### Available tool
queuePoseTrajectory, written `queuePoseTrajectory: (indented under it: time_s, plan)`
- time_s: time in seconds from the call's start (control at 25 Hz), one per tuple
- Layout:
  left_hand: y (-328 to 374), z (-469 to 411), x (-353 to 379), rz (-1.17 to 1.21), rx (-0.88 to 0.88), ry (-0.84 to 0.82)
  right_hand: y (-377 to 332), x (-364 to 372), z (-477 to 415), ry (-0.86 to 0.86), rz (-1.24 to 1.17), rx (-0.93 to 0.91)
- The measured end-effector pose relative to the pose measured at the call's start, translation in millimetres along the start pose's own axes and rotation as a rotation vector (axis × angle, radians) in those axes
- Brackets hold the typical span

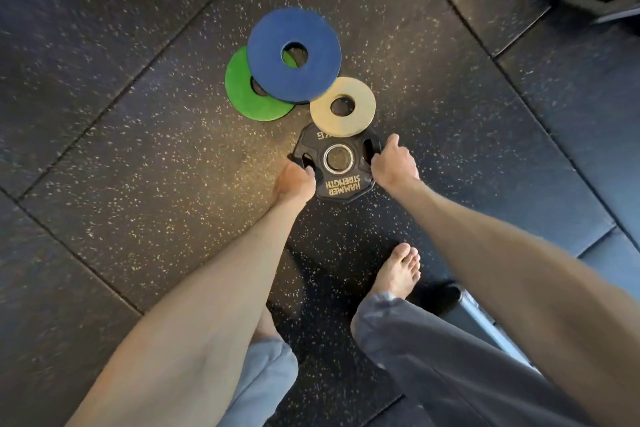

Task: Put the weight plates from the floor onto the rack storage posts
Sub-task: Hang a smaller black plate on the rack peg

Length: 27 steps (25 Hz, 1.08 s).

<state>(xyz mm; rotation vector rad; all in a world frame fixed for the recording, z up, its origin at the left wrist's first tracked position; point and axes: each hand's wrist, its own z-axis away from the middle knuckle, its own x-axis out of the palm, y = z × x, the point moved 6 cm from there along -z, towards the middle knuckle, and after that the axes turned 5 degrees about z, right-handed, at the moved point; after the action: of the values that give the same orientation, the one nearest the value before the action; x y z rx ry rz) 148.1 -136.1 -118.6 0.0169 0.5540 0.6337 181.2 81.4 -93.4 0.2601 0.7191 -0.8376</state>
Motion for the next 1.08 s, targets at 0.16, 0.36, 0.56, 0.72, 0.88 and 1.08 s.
queuePoseTrajectory:
  time_s: [0.16, 0.36, 0.56, 0.72, 0.88, 1.08]
  plan:
    - [3.1, -12.1, 6.8, 0.049, -0.017, -0.014, -8.5, 13.9, -28.7, 0.024, 0.038, -0.044]
    - [-1.8, -9.7, 6.0, 0.070, 0.040, -0.046, -12.9, 18.7, -20.5, 0.048, 0.068, -0.060]
    - [-3.8, 44.5, -22.6, -0.017, 0.034, -0.074, -7.7, -0.2, 44.8, 0.017, 0.070, -0.067]
    - [1.2, 119.3, -59.3, -0.019, 0.035, -0.066, -3.2, -41.9, 123.1, 0.014, -0.024, -0.059]
    - [40.4, 213.1, -120.7, -0.014, 0.122, 0.021, -0.9, -112.8, 207.9, 0.101, -0.168, -0.030]
    - [118.5, 352.7, -203.3, -0.029, 0.333, 0.094, 6.0, -236.3, 318.4, 0.278, -0.445, 0.005]
